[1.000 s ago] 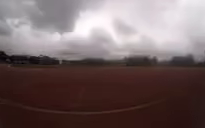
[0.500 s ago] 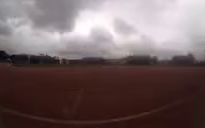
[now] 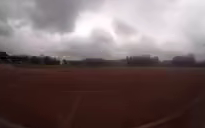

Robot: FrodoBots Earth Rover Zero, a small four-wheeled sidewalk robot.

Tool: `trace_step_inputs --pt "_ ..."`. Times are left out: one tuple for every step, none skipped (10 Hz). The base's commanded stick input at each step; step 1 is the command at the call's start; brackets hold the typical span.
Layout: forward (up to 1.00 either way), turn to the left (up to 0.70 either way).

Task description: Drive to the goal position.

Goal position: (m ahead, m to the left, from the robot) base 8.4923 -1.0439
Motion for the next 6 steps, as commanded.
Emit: trace_step_inputs --pt "0.50 0.00" --pt "0.50 0.00" --pt "0.50 0.00" --pt "0.50 0.00" --pt "0.50 0.00" --pt "0.50 0.00"
